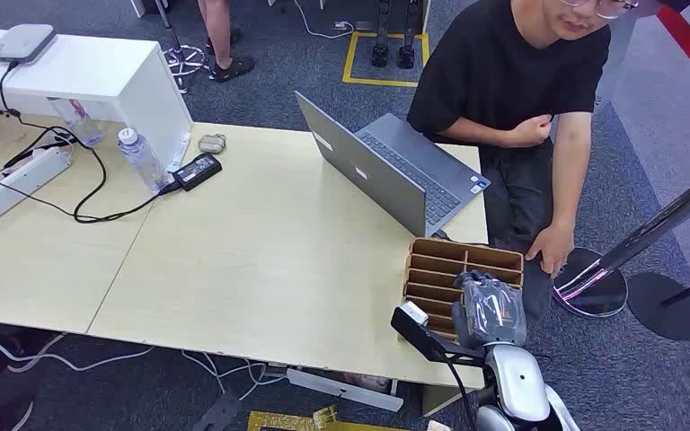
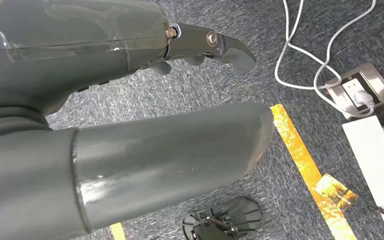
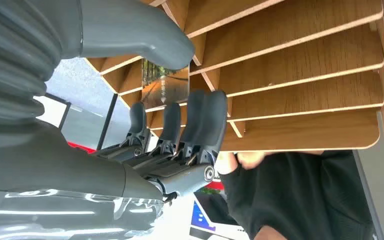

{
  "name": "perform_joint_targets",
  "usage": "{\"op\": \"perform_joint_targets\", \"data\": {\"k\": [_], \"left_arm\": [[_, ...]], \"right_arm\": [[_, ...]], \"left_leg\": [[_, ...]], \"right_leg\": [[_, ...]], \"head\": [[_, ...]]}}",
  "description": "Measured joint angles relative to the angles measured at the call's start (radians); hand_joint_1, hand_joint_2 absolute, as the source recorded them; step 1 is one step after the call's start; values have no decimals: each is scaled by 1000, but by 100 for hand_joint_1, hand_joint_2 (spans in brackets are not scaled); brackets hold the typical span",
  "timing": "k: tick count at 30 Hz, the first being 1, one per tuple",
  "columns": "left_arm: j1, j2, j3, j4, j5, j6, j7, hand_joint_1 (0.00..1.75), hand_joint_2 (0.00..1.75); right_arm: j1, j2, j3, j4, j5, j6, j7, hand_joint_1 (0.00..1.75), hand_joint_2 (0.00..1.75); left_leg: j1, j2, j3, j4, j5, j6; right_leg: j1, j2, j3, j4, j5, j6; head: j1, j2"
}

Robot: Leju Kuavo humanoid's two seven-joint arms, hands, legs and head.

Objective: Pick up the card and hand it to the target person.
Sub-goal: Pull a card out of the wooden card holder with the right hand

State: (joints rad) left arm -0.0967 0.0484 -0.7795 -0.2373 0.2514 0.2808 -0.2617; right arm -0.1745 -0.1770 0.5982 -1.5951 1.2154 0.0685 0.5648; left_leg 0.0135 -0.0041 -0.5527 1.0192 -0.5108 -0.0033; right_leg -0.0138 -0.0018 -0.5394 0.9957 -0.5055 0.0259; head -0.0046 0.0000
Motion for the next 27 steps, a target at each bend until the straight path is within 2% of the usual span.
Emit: {"op": "perform_joint_targets", "data": {"k": [3,10,27], "left_arm": [[0,0,0,0,0,0,0,0,0],[0,0,0,0,0,0,1,0,0],[0,2,0,0,0,3,0,0,0]], "right_arm": [[0,0,0,0,0,-1,1,104,175],[0,0,0,0,1,-6,6,129,175],[0,0,0,1,3,-8,9,128,175]], "left_leg": [[0,0,0,0,0,0],[0,0,0,0,0,0],[0,0,1,0,0,0]], "right_leg": [[0,0,0,0,0,0],[0,0,0,0,0,0],[0,0,1,0,0,0]], "head": [[0,0],[0,0],[0,0]]}}
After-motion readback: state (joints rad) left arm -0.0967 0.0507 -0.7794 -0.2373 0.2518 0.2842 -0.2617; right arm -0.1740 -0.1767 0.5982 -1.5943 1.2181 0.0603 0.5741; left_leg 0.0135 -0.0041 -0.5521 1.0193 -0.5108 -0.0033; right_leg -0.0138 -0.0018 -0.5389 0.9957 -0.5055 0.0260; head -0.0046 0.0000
